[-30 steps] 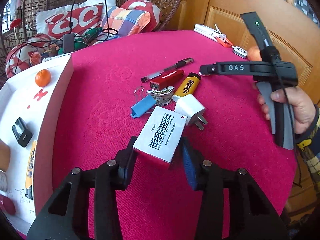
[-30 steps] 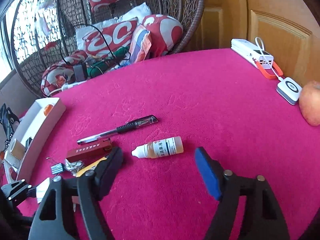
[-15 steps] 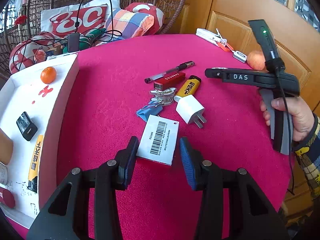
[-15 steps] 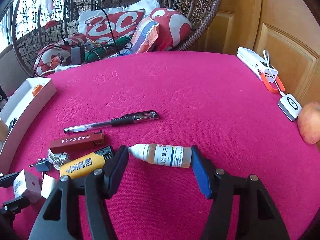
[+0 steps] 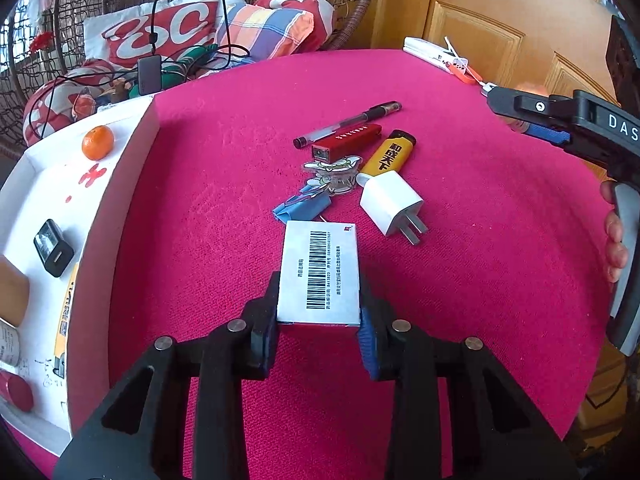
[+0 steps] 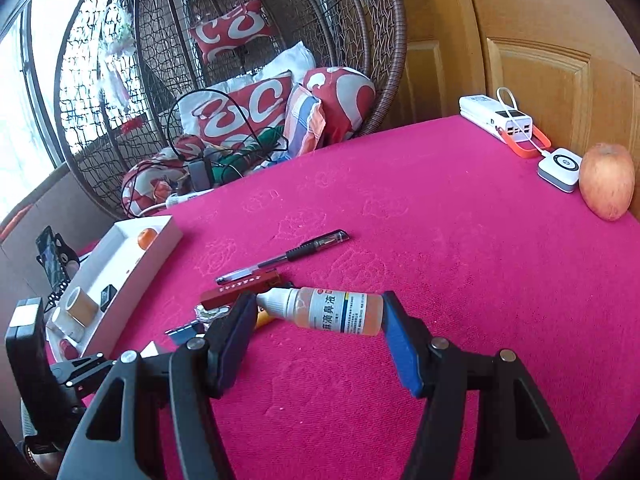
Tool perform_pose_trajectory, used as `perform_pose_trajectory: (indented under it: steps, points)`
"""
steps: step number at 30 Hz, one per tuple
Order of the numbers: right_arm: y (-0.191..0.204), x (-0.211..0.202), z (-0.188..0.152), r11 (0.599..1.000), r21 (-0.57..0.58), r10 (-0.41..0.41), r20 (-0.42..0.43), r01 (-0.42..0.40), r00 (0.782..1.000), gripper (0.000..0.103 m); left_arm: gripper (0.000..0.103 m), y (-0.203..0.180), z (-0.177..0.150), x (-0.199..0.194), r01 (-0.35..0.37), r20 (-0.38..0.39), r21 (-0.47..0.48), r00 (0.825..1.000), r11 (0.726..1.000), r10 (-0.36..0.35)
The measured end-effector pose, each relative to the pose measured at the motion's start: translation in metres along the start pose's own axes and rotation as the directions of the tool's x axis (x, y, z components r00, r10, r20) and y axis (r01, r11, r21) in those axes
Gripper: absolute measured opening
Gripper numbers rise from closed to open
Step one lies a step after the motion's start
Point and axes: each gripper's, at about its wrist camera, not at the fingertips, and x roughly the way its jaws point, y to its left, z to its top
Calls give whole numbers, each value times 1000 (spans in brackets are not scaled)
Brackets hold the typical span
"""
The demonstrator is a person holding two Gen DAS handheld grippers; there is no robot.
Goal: Organize rigid objects
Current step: 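Carry the barcode box and eye-drop bottle over the white tray with both grippers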
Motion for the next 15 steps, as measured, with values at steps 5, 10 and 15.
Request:
perform_pose_trajectory:
  steps: [5, 10, 15]
  points:
    - [12, -18, 5, 1000, -21, 12, 40, -12, 999, 63, 32, -1, 0, -19, 19, 53, -6, 998, 1000, -19]
    - [26, -34, 12, 999, -44, 25, 86, -22, 996, 63, 32, 1, 4, -49, 34, 128, -16, 991, 999, -31]
    - [40, -43, 13, 998, -60, 39, 106, -33, 994, 63, 32, 7, 4, -76, 41, 193, -35, 981, 999, -34]
